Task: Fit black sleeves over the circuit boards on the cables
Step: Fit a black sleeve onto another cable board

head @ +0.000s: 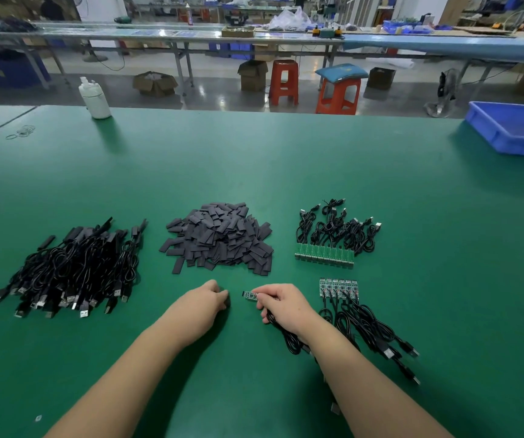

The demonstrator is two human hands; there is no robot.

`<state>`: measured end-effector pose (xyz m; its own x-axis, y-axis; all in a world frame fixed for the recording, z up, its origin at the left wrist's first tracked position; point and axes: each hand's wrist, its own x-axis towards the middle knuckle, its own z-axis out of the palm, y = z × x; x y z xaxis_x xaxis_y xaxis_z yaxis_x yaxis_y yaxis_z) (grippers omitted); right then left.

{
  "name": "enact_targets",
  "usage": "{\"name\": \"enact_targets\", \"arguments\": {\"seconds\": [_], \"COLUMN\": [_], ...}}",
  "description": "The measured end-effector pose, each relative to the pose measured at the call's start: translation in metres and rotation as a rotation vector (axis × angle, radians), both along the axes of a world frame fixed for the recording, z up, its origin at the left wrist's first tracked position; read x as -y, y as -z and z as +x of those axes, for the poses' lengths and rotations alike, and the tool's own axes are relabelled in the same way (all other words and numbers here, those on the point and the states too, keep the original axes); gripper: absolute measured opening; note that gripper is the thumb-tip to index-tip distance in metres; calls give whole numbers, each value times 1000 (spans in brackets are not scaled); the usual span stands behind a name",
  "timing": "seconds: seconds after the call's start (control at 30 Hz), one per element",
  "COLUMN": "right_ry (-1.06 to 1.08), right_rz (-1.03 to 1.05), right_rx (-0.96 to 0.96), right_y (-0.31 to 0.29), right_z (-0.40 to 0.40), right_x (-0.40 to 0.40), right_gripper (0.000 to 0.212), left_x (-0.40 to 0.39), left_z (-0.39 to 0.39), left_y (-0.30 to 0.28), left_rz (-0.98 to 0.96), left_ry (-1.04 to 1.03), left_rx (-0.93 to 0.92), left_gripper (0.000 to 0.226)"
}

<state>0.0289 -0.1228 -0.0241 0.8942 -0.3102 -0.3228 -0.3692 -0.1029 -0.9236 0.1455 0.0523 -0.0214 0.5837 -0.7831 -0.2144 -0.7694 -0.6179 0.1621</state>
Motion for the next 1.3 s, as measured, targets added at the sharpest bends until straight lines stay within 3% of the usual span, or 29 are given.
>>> {"name": "enact_targets", "arguments": {"seconds": [0.17,0.37,0.53,0.77,0.97,1.1,1.3], "right_ry": [-5,-14,-19,-18,-39,-37,-15], "right_rz": [16,20,30,38,25,20,28], "right_rx": [0,-5,-7,3,4,3,5], "right_y": [-2,-2,0,3,6,8,10], "right_z": [-2,-1,-1,-1,0,1,1], "right_x": [0,1,1,3,3,4,4], "right_gripper": [26,24,24,21,19,19,19], "left_x": [4,-1,-4,-1,-1,3,-2], "left_z": [4,-5,-8,-11,-15,-15,-9], "left_y": [-11,-10,-2,-1,0,0,2], "left_rz": [121,-389,-549,-572,-663,-593,-638], "left_ry": [30,-61,-110,-131,-228,-126,-173], "left_rx": [124,-107,-120,-115,-250,-171,-165], "left_gripper": [22,24,19,20,22,22,16]}}
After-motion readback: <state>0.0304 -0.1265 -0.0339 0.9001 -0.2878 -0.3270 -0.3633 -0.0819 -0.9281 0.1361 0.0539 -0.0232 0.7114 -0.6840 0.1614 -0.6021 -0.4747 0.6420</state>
